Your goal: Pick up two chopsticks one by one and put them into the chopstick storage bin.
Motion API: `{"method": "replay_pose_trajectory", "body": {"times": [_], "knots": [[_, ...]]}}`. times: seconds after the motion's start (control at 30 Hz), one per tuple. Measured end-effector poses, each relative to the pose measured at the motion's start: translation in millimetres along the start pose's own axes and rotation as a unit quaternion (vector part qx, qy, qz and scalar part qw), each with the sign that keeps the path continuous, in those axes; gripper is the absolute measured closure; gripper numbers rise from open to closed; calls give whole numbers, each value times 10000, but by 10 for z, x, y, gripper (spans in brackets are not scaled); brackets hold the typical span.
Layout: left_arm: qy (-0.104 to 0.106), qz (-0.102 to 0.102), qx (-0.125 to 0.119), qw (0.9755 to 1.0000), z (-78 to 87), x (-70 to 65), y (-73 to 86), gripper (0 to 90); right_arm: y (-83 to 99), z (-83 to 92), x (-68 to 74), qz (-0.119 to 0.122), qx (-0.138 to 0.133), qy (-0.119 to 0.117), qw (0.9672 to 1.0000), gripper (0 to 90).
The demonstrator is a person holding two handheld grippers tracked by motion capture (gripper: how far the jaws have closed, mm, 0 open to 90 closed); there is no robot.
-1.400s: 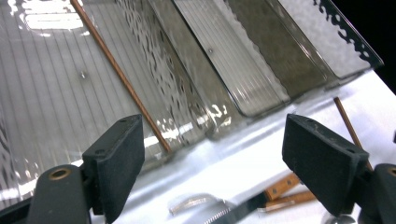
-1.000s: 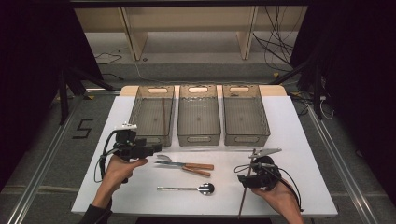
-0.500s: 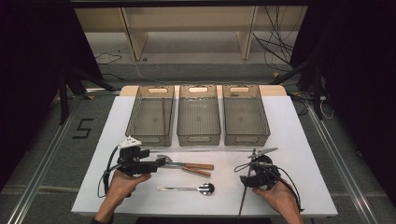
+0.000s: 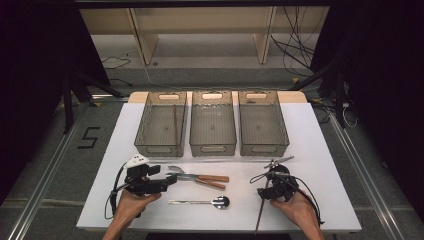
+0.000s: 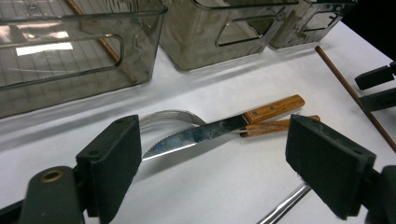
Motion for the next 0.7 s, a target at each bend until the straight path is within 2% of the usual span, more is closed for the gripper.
{"method": "replay_pose_trajectory", "body": {"times": [0.33, 0.7], "knots": [[-27, -10, -26, 10000, -10, -30, 81, 182, -17, -30, -4, 50, 141, 25, 9999, 397], [-32, 0, -76, 10000, 8, -38, 145, 182, -46, -46, 20, 159, 282, 187, 9993, 428]]}}
Point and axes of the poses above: each handheld gripper's, and its own axes: z roughly backward along the jaws, y roughly out of its underside, x roughly to its left, the point moved 1 cm from there along -z, roughly forward along the jaws, and after that the axes turned 4 degrees about y, right-handed, at the moved point
